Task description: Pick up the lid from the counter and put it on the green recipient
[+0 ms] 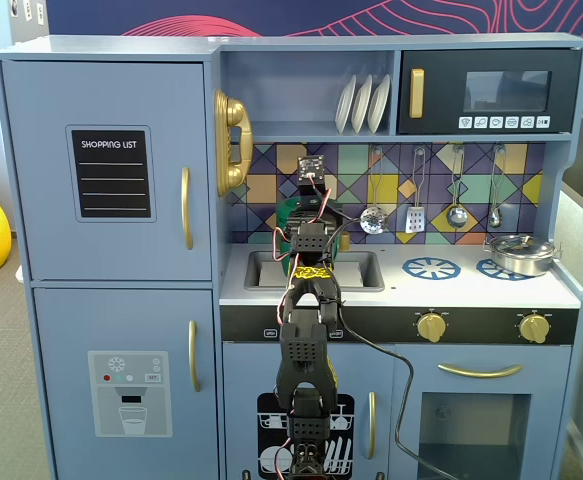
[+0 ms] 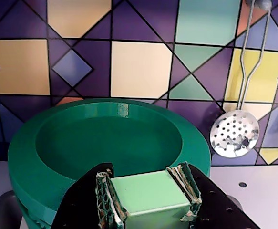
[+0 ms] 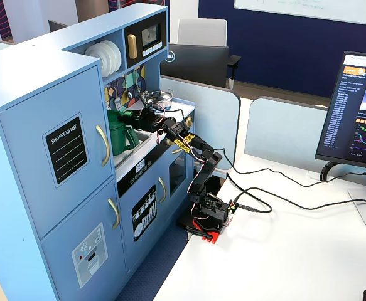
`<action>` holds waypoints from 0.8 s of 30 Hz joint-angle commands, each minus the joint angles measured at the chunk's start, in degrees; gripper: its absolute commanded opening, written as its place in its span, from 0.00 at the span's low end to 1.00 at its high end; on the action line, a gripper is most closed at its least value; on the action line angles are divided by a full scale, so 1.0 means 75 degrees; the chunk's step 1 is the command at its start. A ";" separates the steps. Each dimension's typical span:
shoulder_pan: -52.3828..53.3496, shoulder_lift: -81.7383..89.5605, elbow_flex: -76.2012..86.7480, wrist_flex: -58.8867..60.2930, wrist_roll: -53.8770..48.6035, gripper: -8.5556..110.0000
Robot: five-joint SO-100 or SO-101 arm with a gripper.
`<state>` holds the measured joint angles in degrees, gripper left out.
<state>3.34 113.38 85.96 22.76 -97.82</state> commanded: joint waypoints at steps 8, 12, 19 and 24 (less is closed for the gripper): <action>-0.0141 0.0727 0.0352 -0.0398 -0.0176 0.07; -0.0141 0.0750 0.0340 -0.0715 0.0422 0.23; 0.0035 0.0398 -0.0820 -0.0574 0.0363 0.37; 0.0070 0.0645 -0.1699 0.0270 0.0199 0.37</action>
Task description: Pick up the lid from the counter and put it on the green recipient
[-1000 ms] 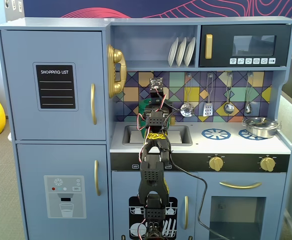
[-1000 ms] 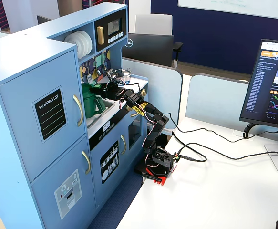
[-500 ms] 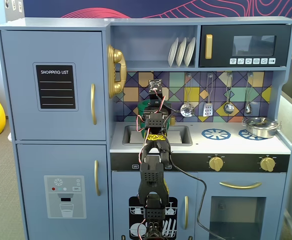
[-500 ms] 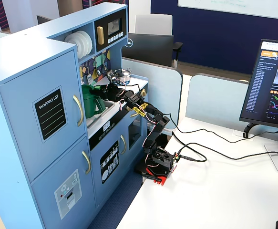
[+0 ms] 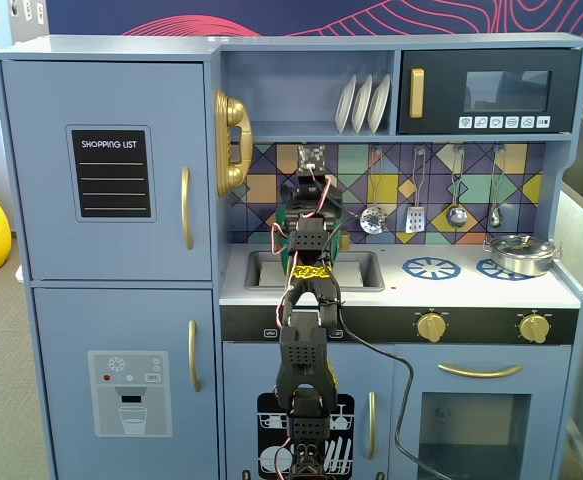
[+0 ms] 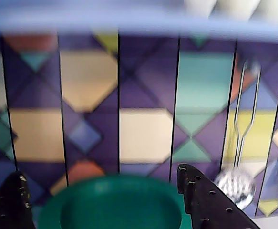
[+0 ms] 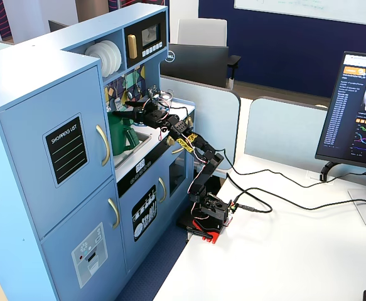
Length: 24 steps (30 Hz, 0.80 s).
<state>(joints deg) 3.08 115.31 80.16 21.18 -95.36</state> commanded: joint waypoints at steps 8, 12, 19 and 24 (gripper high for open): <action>-0.0258 0.4219 0.1770 0.3809 -0.0234 0.36; -0.0152 0.5836 0.3961 0.4418 -0.0176 0.34; 0.0234 0.7852 0.8449 0.4957 0.0035 0.14; 0.0176 0.8391 1.0723 0.4477 0.0691 0.07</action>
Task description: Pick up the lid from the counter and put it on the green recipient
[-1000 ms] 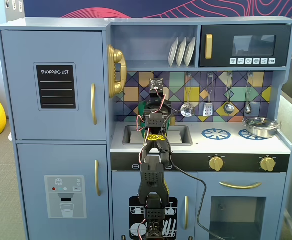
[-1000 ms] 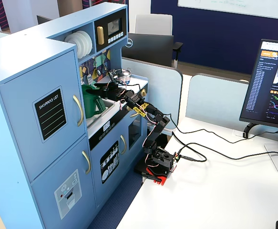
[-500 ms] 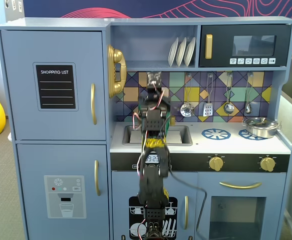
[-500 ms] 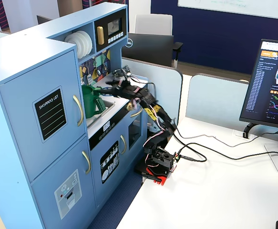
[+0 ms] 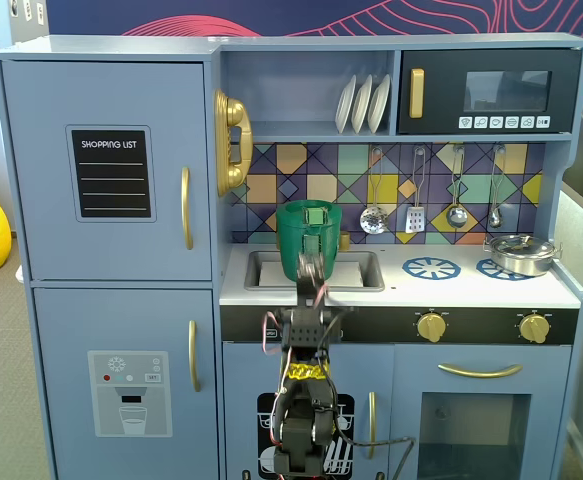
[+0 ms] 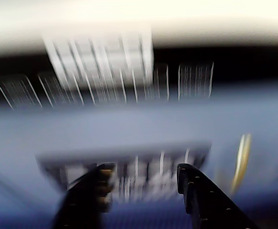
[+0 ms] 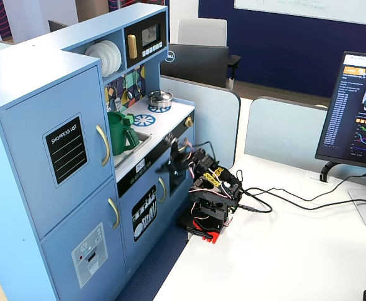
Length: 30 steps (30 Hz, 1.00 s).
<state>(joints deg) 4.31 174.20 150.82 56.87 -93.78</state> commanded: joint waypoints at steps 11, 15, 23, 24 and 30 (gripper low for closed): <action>-0.0105 0.1055 0.2777 0.2285 0.1020 0.09; -0.0117 0.1055 0.2789 0.3762 0.0492 0.09; -0.0129 0.1055 0.2789 0.4125 0.0984 0.09; -0.0129 0.1055 0.2789 0.4125 0.0984 0.09; -0.0129 0.1055 0.2789 0.4125 0.0984 0.09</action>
